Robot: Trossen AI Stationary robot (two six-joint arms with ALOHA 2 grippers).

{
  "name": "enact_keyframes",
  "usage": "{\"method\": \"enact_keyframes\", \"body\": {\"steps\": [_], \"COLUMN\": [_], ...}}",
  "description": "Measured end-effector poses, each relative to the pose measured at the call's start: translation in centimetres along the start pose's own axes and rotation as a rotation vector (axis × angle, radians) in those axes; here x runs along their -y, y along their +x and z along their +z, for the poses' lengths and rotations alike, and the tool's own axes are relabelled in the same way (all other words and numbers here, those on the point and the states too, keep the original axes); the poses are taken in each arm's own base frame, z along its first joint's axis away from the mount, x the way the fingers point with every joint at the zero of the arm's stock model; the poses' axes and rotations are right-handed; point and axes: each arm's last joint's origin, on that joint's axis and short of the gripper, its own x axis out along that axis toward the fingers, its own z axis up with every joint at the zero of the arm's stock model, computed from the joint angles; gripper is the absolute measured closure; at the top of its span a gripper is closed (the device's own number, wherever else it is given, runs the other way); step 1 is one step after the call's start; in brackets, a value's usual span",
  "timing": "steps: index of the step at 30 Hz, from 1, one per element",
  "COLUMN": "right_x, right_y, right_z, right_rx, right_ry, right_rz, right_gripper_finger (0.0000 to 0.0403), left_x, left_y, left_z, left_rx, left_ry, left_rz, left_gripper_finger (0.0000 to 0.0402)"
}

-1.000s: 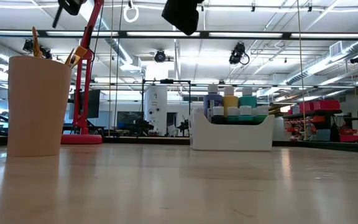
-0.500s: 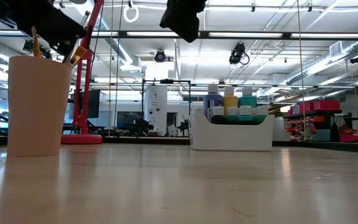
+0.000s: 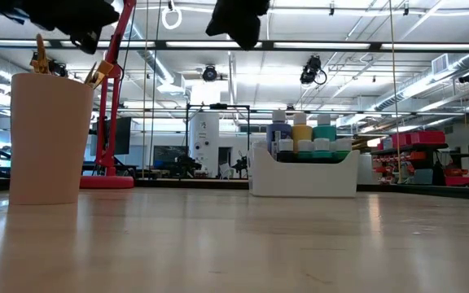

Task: Pick & Place Paint Supplies
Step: Return to Home Position

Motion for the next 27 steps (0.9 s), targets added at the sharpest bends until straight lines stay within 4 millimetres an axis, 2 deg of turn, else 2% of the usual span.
{"method": "enact_keyframes", "body": {"steps": [2,5,9,13,16,19,23,27], "right_x": [0.0,1.0,4.1,6.9,8.8,9.3,9.2,8.7], "right_y": [-0.7,-2.1,-4.6,-7.2,-9.2,-10.9,-12.7,-13.6], "right_z": [0.0,-0.3,-1.2,-3.2,-5.0,-6.7,-9.8,-13.6], "right_rx": [0.007,0.043,0.085,0.067,0.074,0.191,0.385,0.491], "right_ry": [0.005,0.089,0.253,0.342,0.436,0.526,0.624,0.72], "right_rz": [0.027,0.119,0.269,0.431,0.579,0.671,0.636,0.576], "right_gripper_finger": [0.0355,0.0355,0.0355,0.0355,0.0355,0.0355,0.0355,0.0355], "left_x": [-0.2,-0.5,-1.1,-2.0,-2.7,-3.0,-3.2,-3.3], "left_y": [-0.3,-1.3,-3.2,-5.8,-7.2,-7.7,-7.9,-7.9], "left_z": [0.5,2.4,5.2,7.1,6.8,5.6,4.3,3.1], "left_rx": [0.023,0.103,0.167,0.228,0.243,0.26,0.359,0.384], "left_ry": [0.011,0.025,0.14,0.182,0.222,0.262,0.28,0.303], "left_rz": [0.029,0.059,0.041,0.065,0.075,0.082,0.105,0.13], "left_gripper_finger": [0.034,0.034,0.034,0.034,0.034,0.034,0.034,0.034]}}
